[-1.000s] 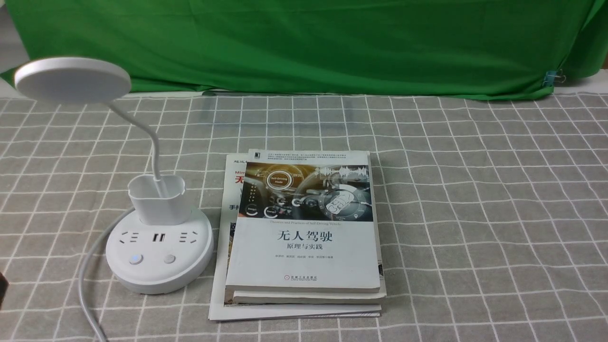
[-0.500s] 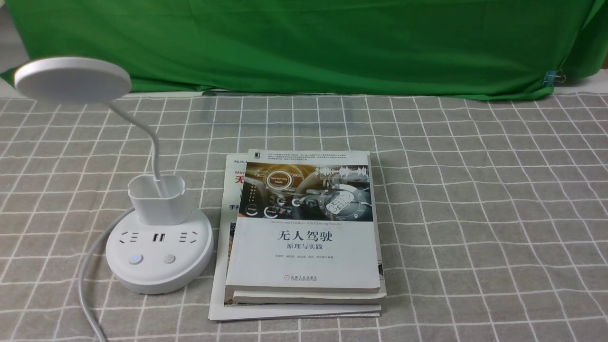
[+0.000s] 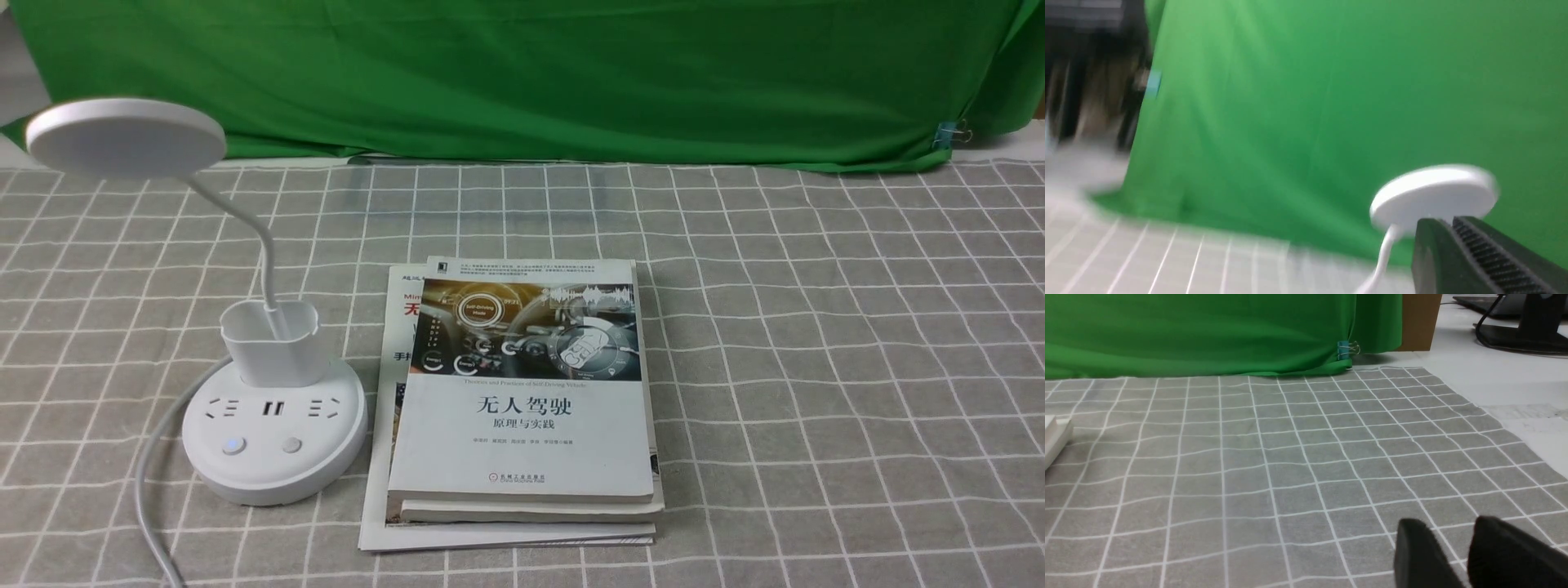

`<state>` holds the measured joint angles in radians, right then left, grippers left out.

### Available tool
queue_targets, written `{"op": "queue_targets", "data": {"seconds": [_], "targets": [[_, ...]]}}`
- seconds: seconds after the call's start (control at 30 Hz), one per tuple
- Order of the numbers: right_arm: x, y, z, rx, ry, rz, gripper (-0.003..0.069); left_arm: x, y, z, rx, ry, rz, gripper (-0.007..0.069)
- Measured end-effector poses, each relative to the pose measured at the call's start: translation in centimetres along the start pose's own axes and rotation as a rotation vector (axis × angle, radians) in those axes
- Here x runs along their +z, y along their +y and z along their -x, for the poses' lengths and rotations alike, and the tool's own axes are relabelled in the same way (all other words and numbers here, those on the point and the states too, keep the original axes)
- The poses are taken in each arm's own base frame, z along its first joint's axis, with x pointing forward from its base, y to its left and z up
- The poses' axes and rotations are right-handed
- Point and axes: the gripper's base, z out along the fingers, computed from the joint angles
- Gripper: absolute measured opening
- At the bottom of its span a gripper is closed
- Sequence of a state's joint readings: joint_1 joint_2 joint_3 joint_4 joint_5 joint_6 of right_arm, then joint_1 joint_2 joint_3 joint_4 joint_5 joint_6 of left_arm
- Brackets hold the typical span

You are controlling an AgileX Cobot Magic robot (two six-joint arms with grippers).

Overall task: Turn on the desk lamp on the grey coffee tablecloth with your hand.
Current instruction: 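Press the power button on the lamp base to turn the lamp on with the left gripper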

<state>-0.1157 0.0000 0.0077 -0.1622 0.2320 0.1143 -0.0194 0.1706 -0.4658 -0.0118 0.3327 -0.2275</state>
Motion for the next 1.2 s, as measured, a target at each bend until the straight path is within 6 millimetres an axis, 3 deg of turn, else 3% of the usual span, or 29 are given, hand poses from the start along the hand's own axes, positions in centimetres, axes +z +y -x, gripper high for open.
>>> {"op": "queue_targets", "data": {"seconds": [0.03, 0.07, 0.2, 0.37, 0.43, 0.7, 0.93, 1.07, 1.2], "targets": [[0.0, 0.0, 0.0, 0.000, 0.000, 0.000, 0.0245, 0.2, 0.0, 0.0, 0.000, 0.008, 0.002, 0.0019], [0.0, 0.0, 0.0, 0.000, 0.000, 0.000, 0.0245, 1.3, 0.1, -0.6, 0.001, 0.185, 0.043, 0.0019], [0.0, 0.0, 0.0, 0.000, 0.000, 0.000, 0.0245, 3.9, 0.7, -2.9, 0.028, 0.480, 0.107, 0.0019], [0.0, 0.0, 0.0, 0.000, 0.000, 0.000, 0.0245, 6.6, 0.8, -4.2, -0.009, 0.601, 0.117, 0.0019], [0.0, 0.0, 0.0, 0.000, 0.000, 0.000, 0.0245, 8.4, 0.6, -5.5, -0.081, 0.689, 0.110, 0.0019], [0.0, 0.0, 0.0, 0.000, 0.000, 0.000, 0.0245, 13.7, -0.1, -9.5, -0.104, 0.984, -0.024, 0.0019], [0.0, 0.0, 0.0, 0.000, 0.000, 0.000, 0.0245, 17.0, -2.0, -11.6, 0.029, 1.130, -0.111, 0.0019], [0.0, 0.0, 0.0, 0.000, 0.000, 0.000, 0.0245, 18.6, -3.5, -12.6, 0.177, 1.169, -0.066, 0.0019], [0.0, 0.0, 0.0, 0.000, 0.000, 0.000, 0.0245, 19.6, -3.7, -13.9, 0.226, 1.178, -0.030, 0.0019]]}}
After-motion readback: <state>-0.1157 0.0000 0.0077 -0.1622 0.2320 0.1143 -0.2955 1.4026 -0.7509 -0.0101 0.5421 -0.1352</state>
